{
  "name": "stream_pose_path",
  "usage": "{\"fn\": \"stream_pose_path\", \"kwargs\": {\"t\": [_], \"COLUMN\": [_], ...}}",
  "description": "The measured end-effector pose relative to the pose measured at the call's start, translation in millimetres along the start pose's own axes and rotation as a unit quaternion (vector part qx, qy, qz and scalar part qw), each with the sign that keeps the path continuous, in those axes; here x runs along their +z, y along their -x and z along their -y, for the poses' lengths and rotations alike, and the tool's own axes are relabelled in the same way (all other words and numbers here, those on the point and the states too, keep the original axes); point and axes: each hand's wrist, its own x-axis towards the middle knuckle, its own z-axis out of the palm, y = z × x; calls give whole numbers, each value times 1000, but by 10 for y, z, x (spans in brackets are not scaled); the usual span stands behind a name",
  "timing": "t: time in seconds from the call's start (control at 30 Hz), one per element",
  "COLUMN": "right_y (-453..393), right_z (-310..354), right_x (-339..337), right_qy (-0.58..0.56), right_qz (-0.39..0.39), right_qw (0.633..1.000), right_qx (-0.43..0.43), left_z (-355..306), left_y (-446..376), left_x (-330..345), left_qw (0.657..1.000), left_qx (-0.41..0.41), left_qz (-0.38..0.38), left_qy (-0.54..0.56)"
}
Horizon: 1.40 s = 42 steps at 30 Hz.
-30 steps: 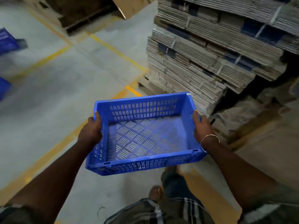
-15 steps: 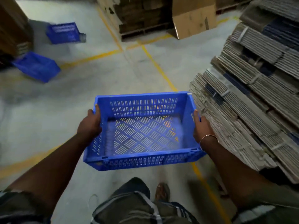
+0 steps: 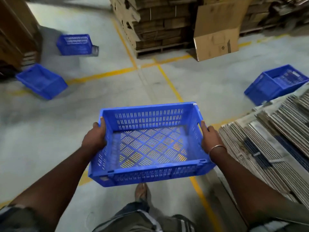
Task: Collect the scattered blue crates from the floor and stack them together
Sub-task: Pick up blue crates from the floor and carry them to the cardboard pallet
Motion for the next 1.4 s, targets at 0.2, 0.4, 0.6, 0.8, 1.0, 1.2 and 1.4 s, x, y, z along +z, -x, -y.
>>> {"fn": "stream_pose_path", "kwargs": {"t": [0.2,0.4,0.6,0.8,1.0,1.2,1.4], "right_y": [-1013,-2122,-3401,-4601,-5773,-7087,-8089], "right_z": [241,59,-291,-645,-1027,-1422,-1870], "right_x": [-132,-132,-227,-449,-572,-704,-1113], "right_qy": [-14,-19,-47,-65,-69,-73,-71], "right_qz": [-20,-31,-35,-42,-48,-62,-95], "right_qw": [999,998,994,989,982,970,950], "right_qx": [25,52,90,124,168,221,290], "left_z": [-23,-460,-1140,-1776,-2514,-3346,-4445], "left_y": [-1279,-2656,-4066,-5424,-6956,-8643,-10137], "left_x": [-442,-621,-823,-1050,-1126,-1171,-1469], "left_qw": [999,998,996,992,987,976,959], "left_qx": [36,62,84,117,152,197,267], "left_qz": [-3,12,14,10,30,56,57], "left_qy": [-13,-18,-28,-41,-53,-68,-79]}}
